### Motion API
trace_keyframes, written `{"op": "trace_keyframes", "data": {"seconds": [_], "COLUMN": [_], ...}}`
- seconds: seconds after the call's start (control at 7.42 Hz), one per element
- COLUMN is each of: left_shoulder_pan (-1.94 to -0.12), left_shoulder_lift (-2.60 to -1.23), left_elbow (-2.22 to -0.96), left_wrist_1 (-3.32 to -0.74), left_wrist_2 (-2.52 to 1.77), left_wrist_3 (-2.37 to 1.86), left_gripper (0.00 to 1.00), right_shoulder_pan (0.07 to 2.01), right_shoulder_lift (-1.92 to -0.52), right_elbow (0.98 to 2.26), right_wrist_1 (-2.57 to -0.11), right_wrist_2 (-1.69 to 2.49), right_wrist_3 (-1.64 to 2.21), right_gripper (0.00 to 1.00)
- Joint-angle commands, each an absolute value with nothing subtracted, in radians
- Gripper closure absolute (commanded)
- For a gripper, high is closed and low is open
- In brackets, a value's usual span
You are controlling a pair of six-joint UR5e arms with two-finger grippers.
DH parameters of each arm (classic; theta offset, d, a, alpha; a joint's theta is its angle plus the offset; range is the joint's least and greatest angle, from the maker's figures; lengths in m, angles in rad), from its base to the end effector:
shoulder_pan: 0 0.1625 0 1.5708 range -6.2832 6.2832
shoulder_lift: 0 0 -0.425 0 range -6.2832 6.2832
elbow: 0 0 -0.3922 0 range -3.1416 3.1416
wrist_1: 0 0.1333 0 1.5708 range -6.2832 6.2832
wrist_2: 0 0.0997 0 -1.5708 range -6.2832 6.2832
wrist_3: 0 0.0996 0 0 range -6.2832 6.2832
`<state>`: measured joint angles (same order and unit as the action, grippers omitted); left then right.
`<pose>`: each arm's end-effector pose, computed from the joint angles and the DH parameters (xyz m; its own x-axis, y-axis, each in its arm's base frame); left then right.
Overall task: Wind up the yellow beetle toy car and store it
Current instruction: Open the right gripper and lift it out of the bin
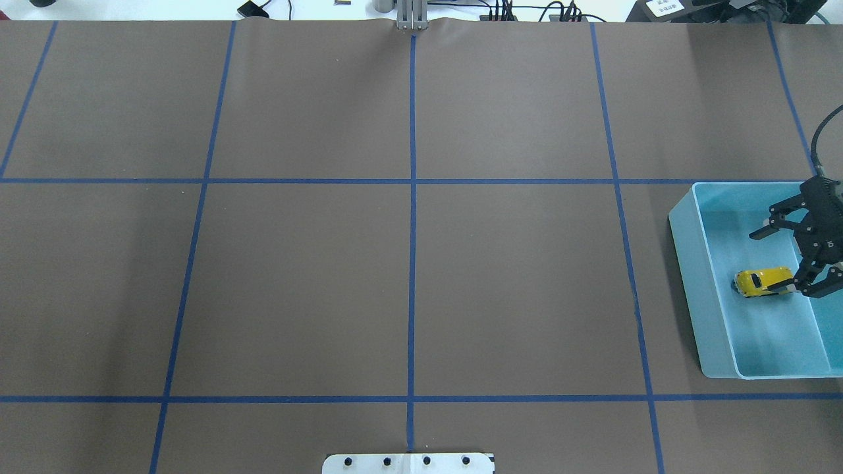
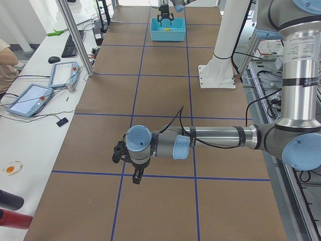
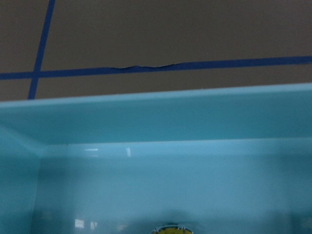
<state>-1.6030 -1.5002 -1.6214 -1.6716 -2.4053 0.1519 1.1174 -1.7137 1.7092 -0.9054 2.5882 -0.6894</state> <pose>-0.0745 -0.4648 0.6529 0.6702 0.1885 -0.7178 -0.0701 0.9790 0.1915 -0.1502 -0.4191 0.5651 -0.0319 -0.9913 0.1278 0.4219 0.1026 0.9008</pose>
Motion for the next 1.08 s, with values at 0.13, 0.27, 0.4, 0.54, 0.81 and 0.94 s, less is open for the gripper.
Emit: {"op": "trace_keyframes", "data": {"seconds": [0.13, 0.27, 0.4, 0.54, 0.81, 0.94], "left_shoulder_pan": [-1.603, -1.603, -1.603, -1.603, -1.603, -1.603], "left_shoulder_lift": [-1.500, -1.500, -1.500, -1.500, -1.500, -1.500], "left_elbow": [-1.621, -1.621, -1.621, -1.623, -1.623, -1.624], "left_wrist_1": [-1.672, -1.672, -1.672, -1.671, -1.671, -1.671], "left_wrist_2": [-2.405, -2.405, -2.407, -2.407, -2.411, -2.411], "left_wrist_3": [0.152, 0.152, 0.152, 0.152, 0.152, 0.152], "left_gripper": [0.00, 0.00, 0.00, 0.00, 0.00, 0.00], "right_shoulder_pan": [1.234, 1.235, 1.238, 1.253, 1.305, 1.351], "right_shoulder_lift": [-1.706, -1.703, -1.694, -1.681, -1.671, -1.657], "right_elbow": [1.857, 1.903, 1.914, 1.914, 1.902, 1.901], "right_wrist_1": [-0.907, -0.907, -0.911, -0.967, -1.128, -1.249], "right_wrist_2": [2.503, 2.358, 2.254, 2.168, 2.085, 2.086], "right_wrist_3": [-0.268, -0.124, -0.036, -0.016, 0.033, 0.057], "right_gripper": [0.00, 0.00, 0.00, 0.00, 0.00, 0.00]}}
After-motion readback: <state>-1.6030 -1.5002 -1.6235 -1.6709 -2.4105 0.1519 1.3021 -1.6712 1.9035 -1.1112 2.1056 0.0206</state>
